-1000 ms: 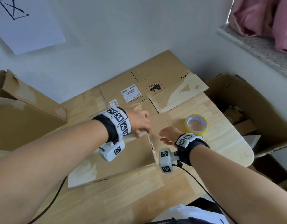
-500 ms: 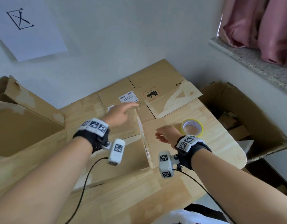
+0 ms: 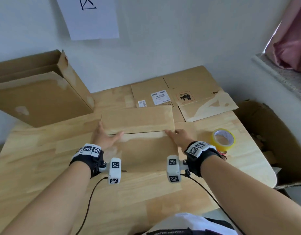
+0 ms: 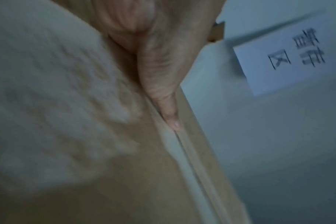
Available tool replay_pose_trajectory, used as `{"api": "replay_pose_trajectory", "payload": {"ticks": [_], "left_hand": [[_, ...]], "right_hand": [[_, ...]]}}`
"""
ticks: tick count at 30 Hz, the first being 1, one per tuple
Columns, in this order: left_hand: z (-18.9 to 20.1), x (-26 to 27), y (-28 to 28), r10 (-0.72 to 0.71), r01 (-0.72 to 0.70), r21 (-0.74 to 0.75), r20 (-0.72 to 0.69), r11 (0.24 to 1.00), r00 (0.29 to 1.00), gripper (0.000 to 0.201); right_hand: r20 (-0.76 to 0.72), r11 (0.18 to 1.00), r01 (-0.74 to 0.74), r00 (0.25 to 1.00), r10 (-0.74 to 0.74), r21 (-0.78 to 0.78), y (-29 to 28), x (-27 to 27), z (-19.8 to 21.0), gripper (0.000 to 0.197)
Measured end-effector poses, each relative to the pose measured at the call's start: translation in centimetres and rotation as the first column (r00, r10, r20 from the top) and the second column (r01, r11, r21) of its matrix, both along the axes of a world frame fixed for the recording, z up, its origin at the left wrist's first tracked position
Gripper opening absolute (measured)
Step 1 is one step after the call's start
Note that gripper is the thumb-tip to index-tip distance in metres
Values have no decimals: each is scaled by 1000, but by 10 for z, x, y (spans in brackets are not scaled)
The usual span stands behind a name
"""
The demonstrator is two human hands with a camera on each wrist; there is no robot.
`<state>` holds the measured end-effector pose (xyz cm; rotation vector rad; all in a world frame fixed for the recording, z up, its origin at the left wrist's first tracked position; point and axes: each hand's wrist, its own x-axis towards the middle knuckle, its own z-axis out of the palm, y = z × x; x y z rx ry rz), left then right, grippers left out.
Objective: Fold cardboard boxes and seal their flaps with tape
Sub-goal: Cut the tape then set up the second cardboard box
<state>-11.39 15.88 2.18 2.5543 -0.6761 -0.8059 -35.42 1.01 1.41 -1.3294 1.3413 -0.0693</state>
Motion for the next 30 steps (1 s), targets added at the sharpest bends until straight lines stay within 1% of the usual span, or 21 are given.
{"api": "replay_pose_trajectory", "payload": {"ticks": [1, 3, 6, 8, 9, 10, 12, 13, 14, 15, 16, 17, 18, 19, 21, 22, 24, 26, 27, 28, 30], "left_hand": [[-2, 4, 1, -4, 4, -34, -7, 999, 1000, 115], [-3, 11, 5, -28, 26, -96, -20, 995, 999, 109], [-3, 21, 12, -77, 67, -144, -68, 987, 995, 92], [-5, 26, 19, -60, 33, -194, -138, 981, 989, 75], [-6, 28, 22, -25, -18, -228, -182, 974, 983, 68], [-7, 31, 24, 14, -72, -258, -222, 964, 975, 61], [-7, 35, 28, 79, -162, -284, -283, 945, 956, 50], [-6, 35, 30, 106, -199, -282, -313, 939, 944, 48], [-6, 36, 32, 115, -211, -263, -338, 941, 934, 50], [-6, 35, 34, 101, -198, -239, -363, 951, 926, 54], [-8, 36, 36, 85, -184, -221, -396, 958, 914, 57], [-10, 37, 37, 78, -189, -221, -430, 957, 899, 59], [-13, 39, 37, 72, -190, -226, -447, 955, 891, 59], [-17, 42, 37, 58, -178, -232, -445, 956, 893, 58], [-19, 45, 35, 40, -158, -239, -434, 958, 900, 57], [-20, 46, 35, 43, -159, -241, -425, 957, 904, 55], [-23, 47, 33, 47, -163, -246, -418, 955, 907, 54], [-27, 48, 33, 47, -157, -243, -408, 957, 912, 53], [-29, 48, 32, 35, -142, -246, -392, 959, 919, 52], [-30, 49, 32, 24, -127, -252, -377, 959, 926, 51], [-30, 49, 30, 9, -109, -262, -355, 959, 935, 50]], "right_hand": [[-7, 1000, 4, 1000, -4, -11, 1, 2, 1, 51], [-45, 1000, -2, 999, 0, -29, 5, 7, 5, 51], [-149, 995, -87, 986, 79, -44, 12, 13, 11, 45], [-131, 999, -24, 991, 19, -34, 13, 20, 14, 46], [-132, 999, 36, 991, -39, -26, 14, 25, 15, 46], [-167, 998, 38, 985, -44, -40, 12, 29, 13, 43], [-303, 991, -86, 951, 52, -98, 14, 41, 21, 31], [-403, 962, -200, 908, 111, -185, 15, 47, 22, 31], [-440, 935, -240, 892, 106, -260, 18, 55, 22, 36], [-396, 935, -171, 918, 36, -310, 23, 62, 18, 46], [-386, 927, -108, 922, -42, -359, 30, 66, 18, 61], [-393, 919, -121, 919, -39, -374, 41, 71, 20, 73], [-419, 884, -205, 908, 12, -421, 50, 78, 20, 77], [-444, 817, -322, 891, 92, -478, 60, 83, 20, 75], [-466, 639, -534, 835, 294, -553, 68, 94, 19, 62], [-480, 544, -618, 785, 392, -567, 72, 101, 21, 54], [-526, 326, -761, 631, 570, -561, 81, 109, 22, 46], [-623, 118, -856, 455, 636, -504, 87, 112, 18, 47], [-659, 57, -875, 403, 635, -480, 87, 111, 17, 48], [-675, 35, -882, 385, 629, -470, 84, 108, 14, 49], [-672, 79, -876, 419, 611, -475, 77, 94, 11, 48]]}}
